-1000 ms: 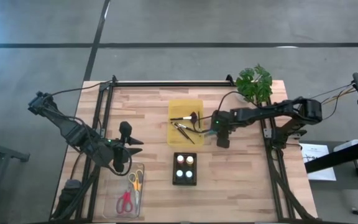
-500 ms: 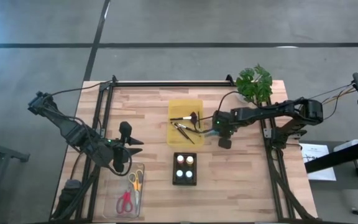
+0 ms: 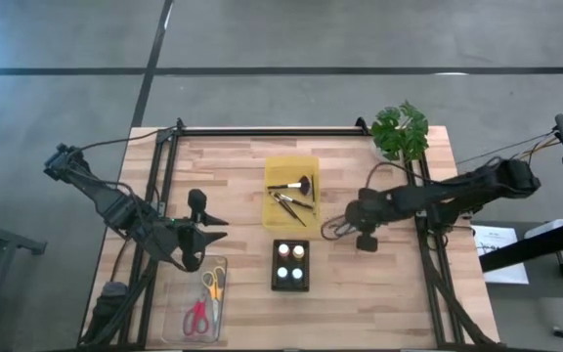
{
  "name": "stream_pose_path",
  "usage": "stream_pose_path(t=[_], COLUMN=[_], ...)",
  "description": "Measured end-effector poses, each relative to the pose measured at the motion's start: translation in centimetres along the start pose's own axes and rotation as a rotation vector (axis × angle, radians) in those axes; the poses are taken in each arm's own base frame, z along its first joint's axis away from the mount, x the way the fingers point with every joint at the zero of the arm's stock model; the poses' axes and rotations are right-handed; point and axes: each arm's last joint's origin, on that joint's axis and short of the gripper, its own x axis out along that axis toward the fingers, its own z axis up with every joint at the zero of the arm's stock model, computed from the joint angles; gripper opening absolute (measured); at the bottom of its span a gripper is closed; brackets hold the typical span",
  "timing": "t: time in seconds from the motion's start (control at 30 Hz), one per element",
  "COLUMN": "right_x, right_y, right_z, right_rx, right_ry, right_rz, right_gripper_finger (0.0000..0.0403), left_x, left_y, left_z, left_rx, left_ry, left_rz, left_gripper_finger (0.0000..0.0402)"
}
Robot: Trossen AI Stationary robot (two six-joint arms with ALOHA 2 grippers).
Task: Pick & Place Paint Supplies
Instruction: Put the blue scissors into the transparent bin
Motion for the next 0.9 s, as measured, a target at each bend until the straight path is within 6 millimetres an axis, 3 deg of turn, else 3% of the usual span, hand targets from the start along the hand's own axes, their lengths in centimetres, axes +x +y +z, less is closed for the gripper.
stream_pose_path(t=[0.4, 0.73, 0.9], right_x=[-4.7, -4.5, -3.6], right_y=[6.5, 11.1, 12.6], right_z=[1.3, 7.3, 9.2], right_rx=[-0.169, -0.344, -0.419], right_ry=[-0.392, -0.464, -0.418], right_rz=[-0.394, -0.752, -0.849], right_gripper_finger=[0.0008, 0.0008, 0.0008], left_x=[1.3, 5.9, 7.1], left_y=[1.9, 2.0, 2.0], left_z=[2.1, 2.0, 1.8], left_rx=[-0.328, -0.386, -0.399], left_ry=[-0.203, -0.105, -0.080], left_rz=[-0.010, 0.020, -0.013], left_gripper_finger=[0.0132, 0.0137, 0.0175])
